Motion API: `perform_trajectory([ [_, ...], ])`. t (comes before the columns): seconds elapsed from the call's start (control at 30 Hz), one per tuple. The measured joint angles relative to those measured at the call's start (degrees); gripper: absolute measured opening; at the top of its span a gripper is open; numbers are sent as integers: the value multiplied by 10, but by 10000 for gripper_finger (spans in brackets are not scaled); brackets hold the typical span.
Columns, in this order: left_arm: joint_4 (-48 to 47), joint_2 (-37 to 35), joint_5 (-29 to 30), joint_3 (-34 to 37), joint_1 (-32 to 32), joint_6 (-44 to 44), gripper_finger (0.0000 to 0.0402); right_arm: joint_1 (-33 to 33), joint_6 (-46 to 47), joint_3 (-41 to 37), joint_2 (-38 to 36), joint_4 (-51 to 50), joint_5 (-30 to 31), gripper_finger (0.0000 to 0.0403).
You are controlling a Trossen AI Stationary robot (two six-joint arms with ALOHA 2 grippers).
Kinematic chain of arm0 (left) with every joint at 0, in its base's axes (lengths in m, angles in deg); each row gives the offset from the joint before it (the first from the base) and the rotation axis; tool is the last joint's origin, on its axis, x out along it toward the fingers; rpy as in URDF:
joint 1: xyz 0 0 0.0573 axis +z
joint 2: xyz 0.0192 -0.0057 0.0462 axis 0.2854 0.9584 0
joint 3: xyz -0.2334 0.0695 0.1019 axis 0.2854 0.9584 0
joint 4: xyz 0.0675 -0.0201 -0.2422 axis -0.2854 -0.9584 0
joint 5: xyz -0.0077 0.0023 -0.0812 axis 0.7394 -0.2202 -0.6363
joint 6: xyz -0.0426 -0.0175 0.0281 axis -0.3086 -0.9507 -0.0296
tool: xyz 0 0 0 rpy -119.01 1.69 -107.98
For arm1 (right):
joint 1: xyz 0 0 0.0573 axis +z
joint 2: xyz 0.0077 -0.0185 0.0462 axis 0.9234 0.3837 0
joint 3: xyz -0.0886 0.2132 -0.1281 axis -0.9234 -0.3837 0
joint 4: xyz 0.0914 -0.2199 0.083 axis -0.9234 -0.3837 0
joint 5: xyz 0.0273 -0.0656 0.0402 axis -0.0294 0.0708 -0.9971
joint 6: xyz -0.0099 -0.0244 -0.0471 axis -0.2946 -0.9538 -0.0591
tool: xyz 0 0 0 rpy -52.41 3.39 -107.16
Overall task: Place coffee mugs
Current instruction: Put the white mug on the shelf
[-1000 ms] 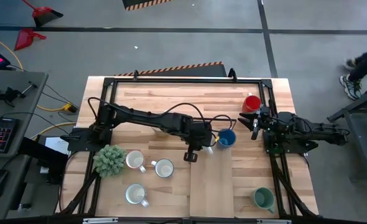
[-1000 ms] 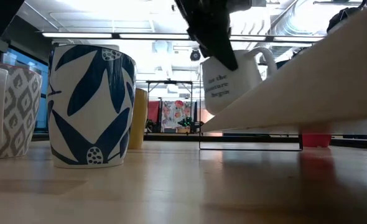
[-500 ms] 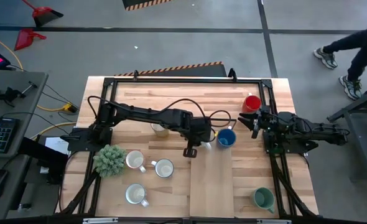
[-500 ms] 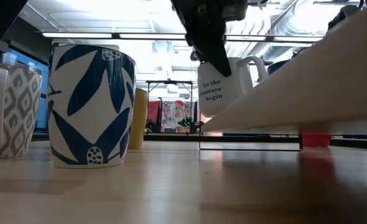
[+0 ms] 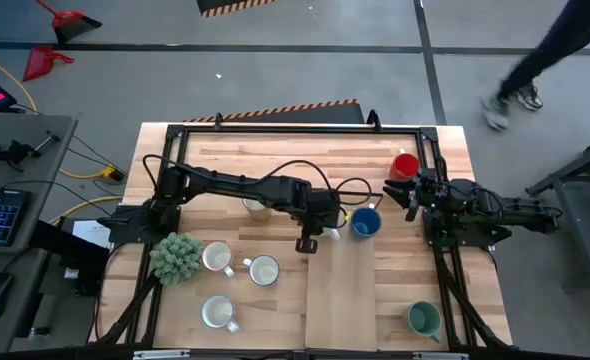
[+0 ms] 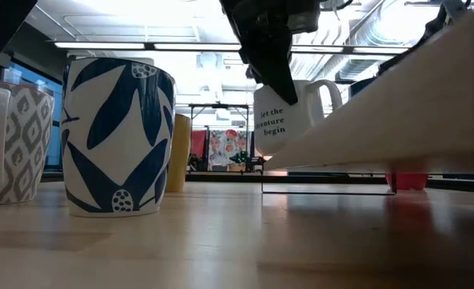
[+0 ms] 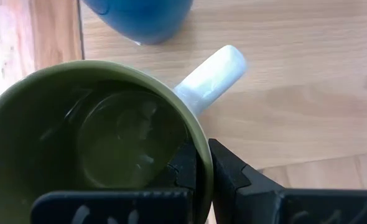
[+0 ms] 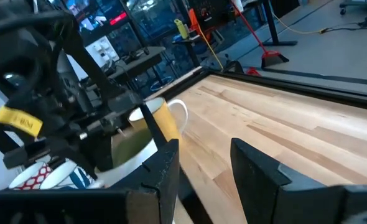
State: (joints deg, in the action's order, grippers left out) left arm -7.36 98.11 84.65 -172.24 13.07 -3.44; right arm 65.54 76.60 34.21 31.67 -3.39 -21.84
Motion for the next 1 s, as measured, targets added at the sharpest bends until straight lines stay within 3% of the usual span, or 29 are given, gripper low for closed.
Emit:
perform_trajectory([
  [1.0, 39, 3, -65, -10, -5, -9, 12, 0, 0, 0, 0, 6, 0, 126],
])
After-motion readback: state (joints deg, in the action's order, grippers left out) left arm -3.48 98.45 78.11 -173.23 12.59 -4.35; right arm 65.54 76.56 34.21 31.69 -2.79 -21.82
